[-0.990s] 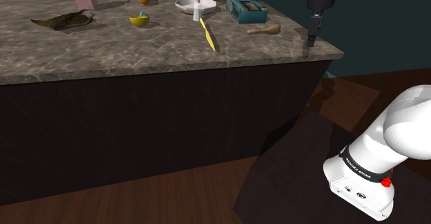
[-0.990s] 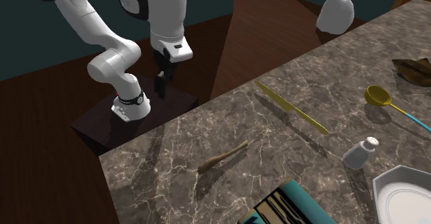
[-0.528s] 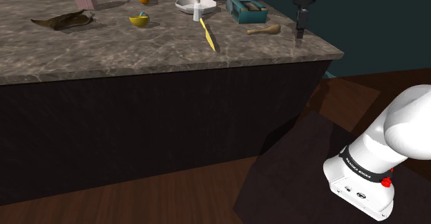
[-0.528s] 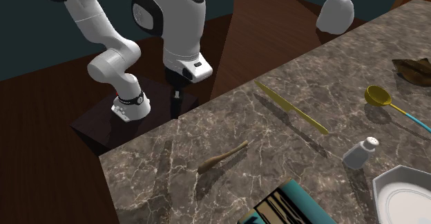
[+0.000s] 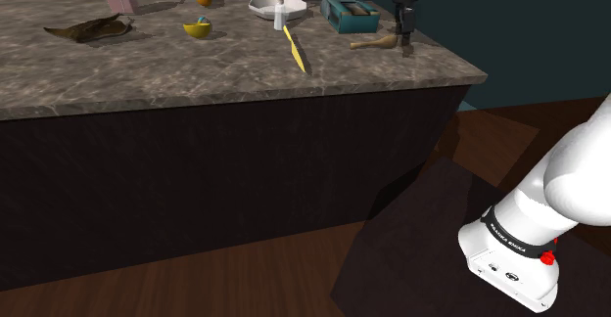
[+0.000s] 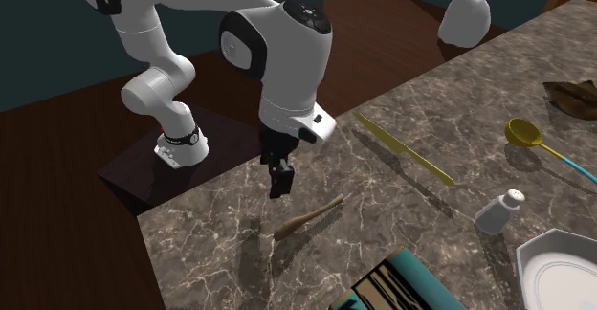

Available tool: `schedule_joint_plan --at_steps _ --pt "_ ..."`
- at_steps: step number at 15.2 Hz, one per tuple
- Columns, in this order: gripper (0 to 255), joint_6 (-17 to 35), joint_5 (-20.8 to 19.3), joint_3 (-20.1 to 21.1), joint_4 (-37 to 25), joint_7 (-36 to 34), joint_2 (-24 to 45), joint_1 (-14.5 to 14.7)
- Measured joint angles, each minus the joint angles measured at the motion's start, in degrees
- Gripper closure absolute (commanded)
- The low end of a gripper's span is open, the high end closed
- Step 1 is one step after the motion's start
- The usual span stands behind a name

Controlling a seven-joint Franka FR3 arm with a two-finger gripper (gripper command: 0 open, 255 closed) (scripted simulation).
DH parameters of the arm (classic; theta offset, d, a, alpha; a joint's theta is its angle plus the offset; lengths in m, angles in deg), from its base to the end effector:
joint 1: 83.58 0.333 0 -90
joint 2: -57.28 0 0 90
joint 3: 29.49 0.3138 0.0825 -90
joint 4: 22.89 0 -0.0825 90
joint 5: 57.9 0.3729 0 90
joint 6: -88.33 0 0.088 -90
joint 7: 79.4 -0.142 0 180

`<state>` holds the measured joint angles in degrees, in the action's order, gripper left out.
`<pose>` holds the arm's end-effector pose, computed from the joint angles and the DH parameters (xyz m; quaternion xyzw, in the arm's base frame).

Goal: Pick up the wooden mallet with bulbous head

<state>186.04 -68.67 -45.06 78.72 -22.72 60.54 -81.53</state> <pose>0.5314 -0.1500 0.4775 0.9167 0.3820 -0.1074 0.0463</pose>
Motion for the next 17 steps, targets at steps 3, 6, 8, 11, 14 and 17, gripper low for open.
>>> schedule_joint_plan --at_steps 3,6,8,11,14,17 --pt "0 -0.69 1.39 -0.04 -8.79 6.0 7.69 -0.8" --pt "0 -1.93 2.57 0.59 -17.68 11.17 14.97 -1.61" --pt "0 -2.42 3.13 0.94 -22.02 13.4 18.65 -2.18" --pt "0 -0.74 3.2 1.04 -21.26 13.87 19.5 -2.38" --pt "0 1.08 3.23 1.09 -19.82 13.68 19.9 -2.42" --pt "255 2.43 3.16 1.1 -18.29 13.46 19.73 -2.37"
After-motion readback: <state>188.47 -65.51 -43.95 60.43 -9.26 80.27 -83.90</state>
